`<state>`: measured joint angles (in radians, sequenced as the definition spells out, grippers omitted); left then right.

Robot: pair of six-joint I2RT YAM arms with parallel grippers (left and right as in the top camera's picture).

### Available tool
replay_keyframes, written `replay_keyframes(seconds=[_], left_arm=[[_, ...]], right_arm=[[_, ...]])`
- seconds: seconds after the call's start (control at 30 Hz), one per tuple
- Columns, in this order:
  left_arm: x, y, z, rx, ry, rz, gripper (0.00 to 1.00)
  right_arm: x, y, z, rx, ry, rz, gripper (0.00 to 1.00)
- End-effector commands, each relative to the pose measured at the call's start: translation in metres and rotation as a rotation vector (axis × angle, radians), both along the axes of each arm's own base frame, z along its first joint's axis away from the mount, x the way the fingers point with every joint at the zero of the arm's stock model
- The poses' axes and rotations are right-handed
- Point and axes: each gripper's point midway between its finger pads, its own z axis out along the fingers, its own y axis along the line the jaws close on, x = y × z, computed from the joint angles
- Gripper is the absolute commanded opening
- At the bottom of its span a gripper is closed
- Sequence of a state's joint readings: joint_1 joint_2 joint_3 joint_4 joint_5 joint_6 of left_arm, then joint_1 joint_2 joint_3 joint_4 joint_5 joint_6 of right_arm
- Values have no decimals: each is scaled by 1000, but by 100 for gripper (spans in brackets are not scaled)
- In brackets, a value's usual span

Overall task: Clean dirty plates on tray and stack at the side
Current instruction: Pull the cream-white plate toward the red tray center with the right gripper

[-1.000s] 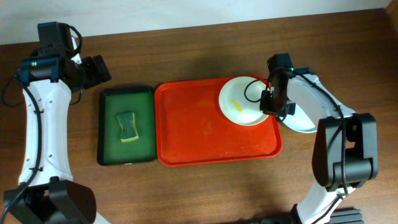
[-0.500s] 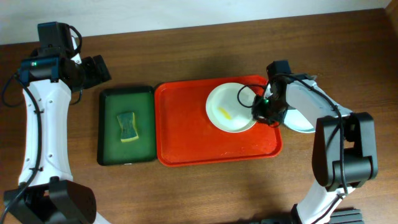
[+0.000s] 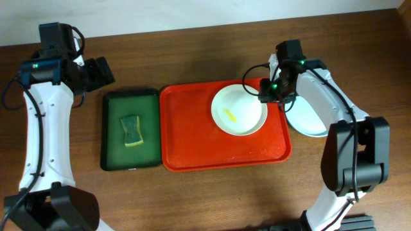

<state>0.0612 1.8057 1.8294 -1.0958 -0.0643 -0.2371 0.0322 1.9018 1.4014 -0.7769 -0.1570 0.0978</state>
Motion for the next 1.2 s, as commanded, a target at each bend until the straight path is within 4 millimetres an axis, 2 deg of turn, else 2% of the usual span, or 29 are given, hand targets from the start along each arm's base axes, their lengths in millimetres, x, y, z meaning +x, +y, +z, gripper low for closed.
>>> replay_keyframes(seconds=[0.0,0.07,0.1,0.3,0.37,0.47,0.57,0.63,0.73,0.9,1.0,1.03,1.1,1.17], left_arm=[[1,1,6,2,-16,7,99],[1,1,6,2,-17,7,99],[1,1,6,2,-17,6,99],[1,1,6,2,-16,6,99],[1,1,6,2,-17,7,99],[1,1,6,2,-16,7,99],[1,1,6,2,-16,7,99],[1,1,6,2,-16,7,99],[1,1,6,2,-16,7,99],[1,1,6,2,-16,7,99],[1,1,6,2,-16,7,99],[1,1,6,2,-16,7,99],[1,1,6,2,-16,7,99],[1,1,6,2,-16,7,99]], right_arm=[[1,-12,-20,-91,-24,101,44],[4,-12,-27,-91,-49,99,43],[5,-11,-29,-91,-57,99,38],[-1,-7,-46,-66,-70,106,37],[-2,-7,-50,-66,-73,106,34],[-6,-7,-54,-66,-65,106,15],[-14,0,-56,-21,-35,108,5],[-23,10,-57,51,6,94,4],[-44,13,-61,100,130,-73,4],[-70,58,-59,186,235,-28,5],[-75,73,-60,176,242,0,18],[-75,73,-60,177,242,0,24],[-71,70,-58,180,234,-8,26],[-63,65,-46,185,229,-26,37]])
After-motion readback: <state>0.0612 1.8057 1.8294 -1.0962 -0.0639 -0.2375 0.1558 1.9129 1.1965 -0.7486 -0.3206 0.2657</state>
